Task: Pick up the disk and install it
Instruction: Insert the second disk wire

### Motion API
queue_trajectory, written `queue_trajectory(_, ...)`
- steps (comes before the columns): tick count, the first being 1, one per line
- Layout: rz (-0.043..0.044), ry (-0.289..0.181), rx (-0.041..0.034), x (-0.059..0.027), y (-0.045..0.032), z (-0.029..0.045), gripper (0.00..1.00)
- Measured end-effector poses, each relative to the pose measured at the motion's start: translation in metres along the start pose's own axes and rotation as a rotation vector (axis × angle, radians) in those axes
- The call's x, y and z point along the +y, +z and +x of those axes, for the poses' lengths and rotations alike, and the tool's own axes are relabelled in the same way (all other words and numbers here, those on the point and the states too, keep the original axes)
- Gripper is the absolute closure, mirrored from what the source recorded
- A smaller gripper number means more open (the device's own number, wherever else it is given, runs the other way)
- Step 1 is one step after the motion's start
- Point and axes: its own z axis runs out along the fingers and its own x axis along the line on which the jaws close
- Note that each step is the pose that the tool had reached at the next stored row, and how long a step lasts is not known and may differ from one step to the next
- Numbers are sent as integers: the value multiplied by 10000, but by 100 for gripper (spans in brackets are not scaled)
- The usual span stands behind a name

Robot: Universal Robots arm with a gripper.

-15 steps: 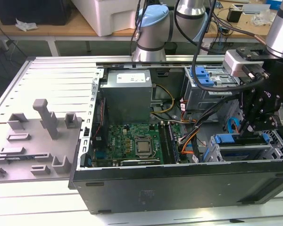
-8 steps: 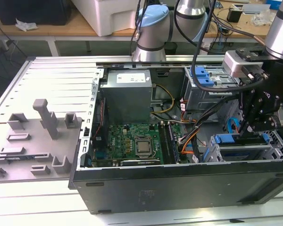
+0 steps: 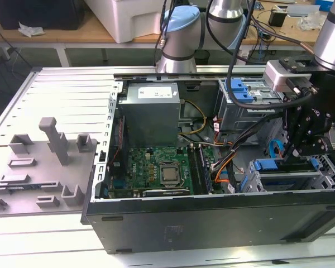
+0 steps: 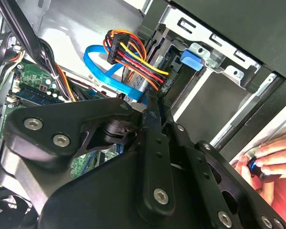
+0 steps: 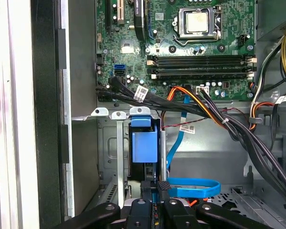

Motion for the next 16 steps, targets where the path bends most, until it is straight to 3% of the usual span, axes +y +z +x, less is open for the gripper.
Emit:
queue_trajectory(8,-2,0,-6,3,2,-1,84)
queue_trajectory(11,0,-1,0,4,0,0,64)
queue_trajectory(16,0,0,0,4,-2,0,64)
